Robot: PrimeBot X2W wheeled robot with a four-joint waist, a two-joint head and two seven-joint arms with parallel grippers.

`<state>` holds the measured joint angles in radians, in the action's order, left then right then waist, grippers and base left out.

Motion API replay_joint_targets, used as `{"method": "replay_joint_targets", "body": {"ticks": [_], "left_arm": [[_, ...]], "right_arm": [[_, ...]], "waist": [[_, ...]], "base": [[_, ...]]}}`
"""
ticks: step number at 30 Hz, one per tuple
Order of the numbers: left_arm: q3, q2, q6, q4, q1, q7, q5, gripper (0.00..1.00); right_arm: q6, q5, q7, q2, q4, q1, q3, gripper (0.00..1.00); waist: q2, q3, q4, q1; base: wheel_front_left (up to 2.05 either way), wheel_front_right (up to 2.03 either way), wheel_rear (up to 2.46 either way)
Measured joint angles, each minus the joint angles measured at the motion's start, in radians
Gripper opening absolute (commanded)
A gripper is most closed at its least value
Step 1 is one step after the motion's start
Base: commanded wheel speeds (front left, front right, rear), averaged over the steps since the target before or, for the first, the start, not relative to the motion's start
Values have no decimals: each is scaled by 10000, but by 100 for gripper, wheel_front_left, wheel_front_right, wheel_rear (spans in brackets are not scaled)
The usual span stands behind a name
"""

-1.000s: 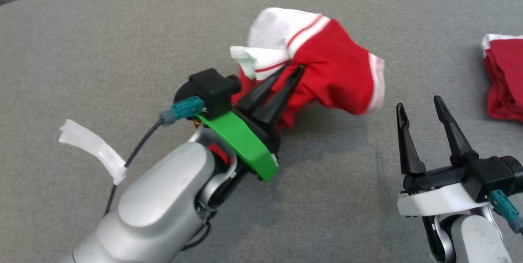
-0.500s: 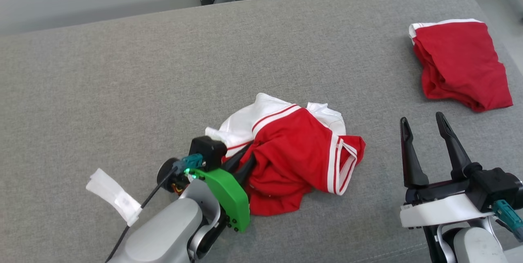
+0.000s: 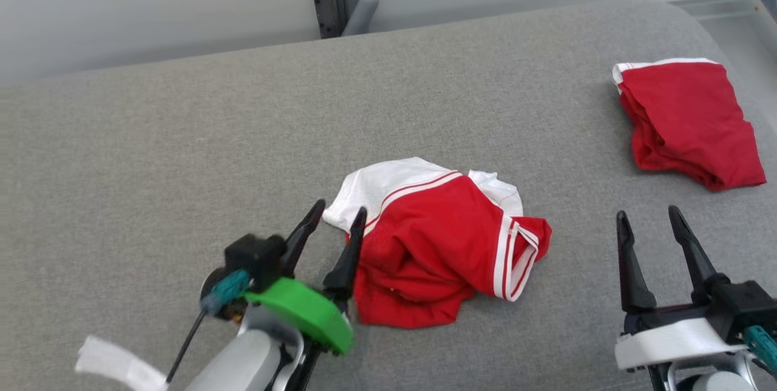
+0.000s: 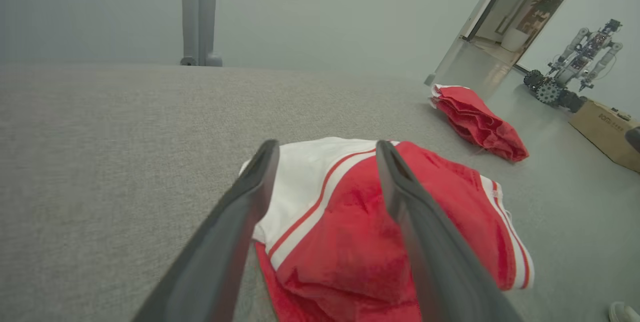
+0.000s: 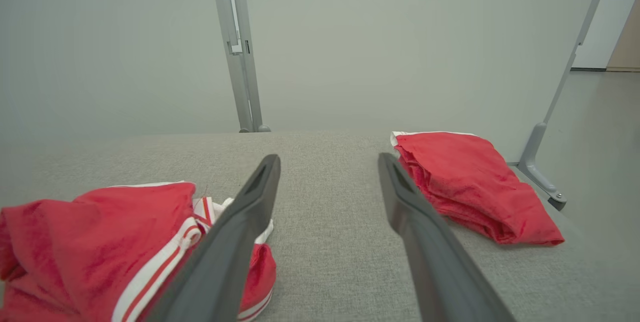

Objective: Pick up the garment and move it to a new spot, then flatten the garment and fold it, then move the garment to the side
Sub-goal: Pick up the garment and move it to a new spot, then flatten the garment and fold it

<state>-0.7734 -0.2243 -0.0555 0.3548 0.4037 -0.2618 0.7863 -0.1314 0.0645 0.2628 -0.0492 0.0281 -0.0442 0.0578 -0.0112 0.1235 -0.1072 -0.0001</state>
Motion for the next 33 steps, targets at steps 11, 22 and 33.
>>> {"method": "replay_joint_targets", "body": {"ticks": [11, 22, 33], "left_arm": [[3306, -777, -1369, -2907, -4703, -8, -2721, 100], [6169, 694, 224, -2602, -6016, -8, -4383, 100], [7323, 1492, 1381, -2449, -5949, -8, -5415, 100]], "right_arm": [[0, -228, 0, 0, -38, -1163, 585, 100], [0, -221, 0, 0, -832, -1406, 635, 100], [0, -182, 0, 0, -834, -1314, 384, 100]], "waist": [[0, -1073, 1030, 0], [0, -1516, 1877, 0], [0, -1439, 1672, 0]], "base": [[0, 0, 0], [0, 0, 0], [0, 0, 0]]}}
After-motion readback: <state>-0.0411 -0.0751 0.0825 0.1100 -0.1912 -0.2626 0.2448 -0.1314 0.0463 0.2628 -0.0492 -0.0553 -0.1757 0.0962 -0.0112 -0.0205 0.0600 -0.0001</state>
